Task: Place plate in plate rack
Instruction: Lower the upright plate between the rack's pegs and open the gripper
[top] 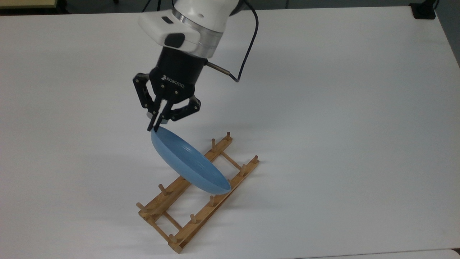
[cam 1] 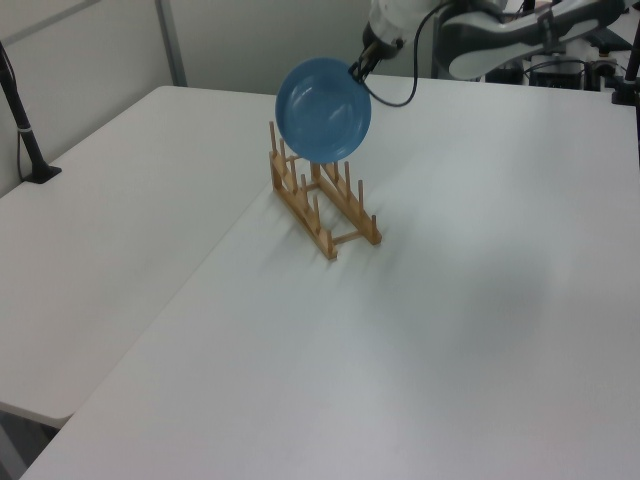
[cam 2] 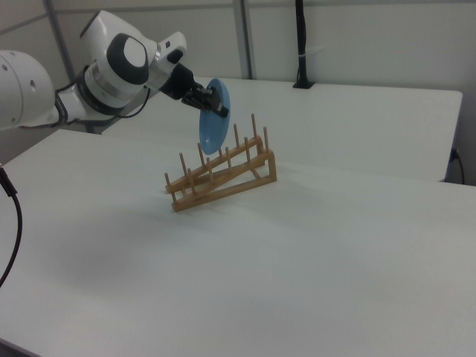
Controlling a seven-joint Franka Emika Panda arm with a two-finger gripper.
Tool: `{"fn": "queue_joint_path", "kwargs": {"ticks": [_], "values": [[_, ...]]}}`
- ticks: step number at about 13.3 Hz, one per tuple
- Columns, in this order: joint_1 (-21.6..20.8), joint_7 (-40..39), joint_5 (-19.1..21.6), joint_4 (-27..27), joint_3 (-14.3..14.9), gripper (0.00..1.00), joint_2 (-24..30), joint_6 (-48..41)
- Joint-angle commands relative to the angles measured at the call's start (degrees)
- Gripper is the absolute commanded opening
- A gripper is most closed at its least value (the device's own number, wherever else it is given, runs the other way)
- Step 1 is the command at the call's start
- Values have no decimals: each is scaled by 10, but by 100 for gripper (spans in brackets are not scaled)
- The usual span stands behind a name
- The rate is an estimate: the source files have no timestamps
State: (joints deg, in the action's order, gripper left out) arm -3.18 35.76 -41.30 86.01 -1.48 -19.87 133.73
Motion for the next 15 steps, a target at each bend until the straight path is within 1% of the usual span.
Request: {"fn": "queue_joint_path", "kwargs": {"ticks": [1,2,6,10,12,13,14,15], "values": [[-9,60,-58,8,6,0,-9,43],[-9,74,-76,8,6,0,-10,44],[-11,79,-111,10,6,0,-20,45],[-12,79,-128,27,5,1,-20,45],[-23,78,-129,40,5,10,-20,44],[-24,79,-128,40,5,17,-20,43],[-24,79,-126,41,5,29,-20,43],[-25,79,-126,41,4,34,-20,42]]}}
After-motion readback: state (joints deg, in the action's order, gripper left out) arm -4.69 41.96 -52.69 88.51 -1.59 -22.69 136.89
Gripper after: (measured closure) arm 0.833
